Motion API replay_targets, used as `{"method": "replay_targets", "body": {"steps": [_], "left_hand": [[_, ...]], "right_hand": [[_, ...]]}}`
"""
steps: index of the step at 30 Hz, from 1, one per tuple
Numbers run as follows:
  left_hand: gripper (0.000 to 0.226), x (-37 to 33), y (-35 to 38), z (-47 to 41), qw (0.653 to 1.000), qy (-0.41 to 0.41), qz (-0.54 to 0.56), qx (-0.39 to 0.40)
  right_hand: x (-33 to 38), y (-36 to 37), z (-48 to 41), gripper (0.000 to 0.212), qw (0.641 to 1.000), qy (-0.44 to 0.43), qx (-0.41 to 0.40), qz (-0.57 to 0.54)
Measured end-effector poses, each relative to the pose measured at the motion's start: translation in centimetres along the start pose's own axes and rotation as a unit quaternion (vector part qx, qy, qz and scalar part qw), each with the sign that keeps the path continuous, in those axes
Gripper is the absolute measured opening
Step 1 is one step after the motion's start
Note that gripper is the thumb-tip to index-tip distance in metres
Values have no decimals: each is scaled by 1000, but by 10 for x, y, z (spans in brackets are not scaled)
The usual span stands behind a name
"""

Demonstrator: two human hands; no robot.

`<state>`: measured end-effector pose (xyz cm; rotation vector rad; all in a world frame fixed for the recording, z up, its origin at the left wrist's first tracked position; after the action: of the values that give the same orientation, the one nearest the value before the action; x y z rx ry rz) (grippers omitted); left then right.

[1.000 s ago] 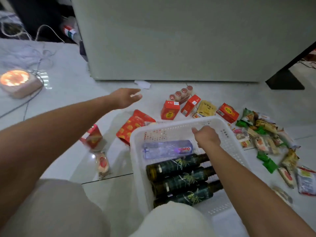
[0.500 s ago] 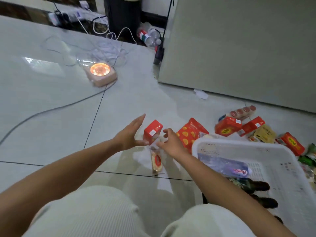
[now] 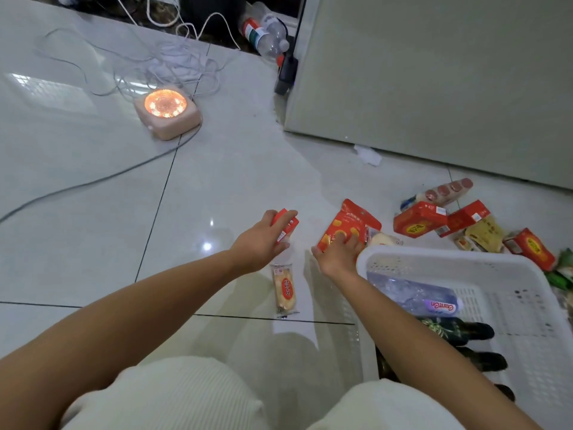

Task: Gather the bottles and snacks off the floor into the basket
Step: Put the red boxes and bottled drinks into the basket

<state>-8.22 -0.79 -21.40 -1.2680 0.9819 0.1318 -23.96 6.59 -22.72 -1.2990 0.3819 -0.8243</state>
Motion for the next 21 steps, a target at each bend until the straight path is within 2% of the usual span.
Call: {"method": "replay_targets", "body": {"steps": [2, 4, 7, 10, 11, 12, 14, 16, 19, 21], "left_hand": [[52, 1, -2, 0, 1000, 8, 2, -14], [50, 2, -1, -1, 1000, 8, 5, -13], [50, 1, 0, -4, 1000, 3, 6, -14], [51, 0, -2, -5, 1000, -8, 13, -16], [53, 0, -3, -4, 1000, -16, 18, -15], [57, 0, -3, -4, 999, -31, 29, -13], [66, 5, -6, -3, 991, -102, 83, -12], [68, 15, -8, 0, 971, -192, 145, -10], [57, 22, -13, 8, 953, -233, 194, -25], [50, 29, -19, 14, 932, -266, 242, -44]], "right_hand": [[-8, 9, -2, 75, 999, 38, 37, -5], [-11, 14, -4, 68, 998, 30, 59, 11], [-1, 2, -6, 48, 999, -40, -4, 8], [8, -4, -6, 34, 994, -69, -37, -72], [5, -3, -7, 31, 994, -45, -38, -97], [-1, 0, -9, 37, 992, 2, -30, -123], [-18, 11, -7, 72, 974, 136, 20, -180], [-24, 21, -1, 89, 950, 211, 70, -220], [-21, 34, 7, 89, 897, 257, 130, -335], [-16, 41, 14, 64, 846, 275, 167, -425]]}}
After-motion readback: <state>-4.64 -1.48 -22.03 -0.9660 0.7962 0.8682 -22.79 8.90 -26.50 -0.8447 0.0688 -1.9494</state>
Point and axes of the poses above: each hand's wrist, its own z-axis away from the middle knuckle, its own y-axis out of the palm, x = y × z, the point moved 8 cm from there along -z, towards the middle knuckle, and after that the axes turned 13 degrees about -x, right-handed, at the moved point
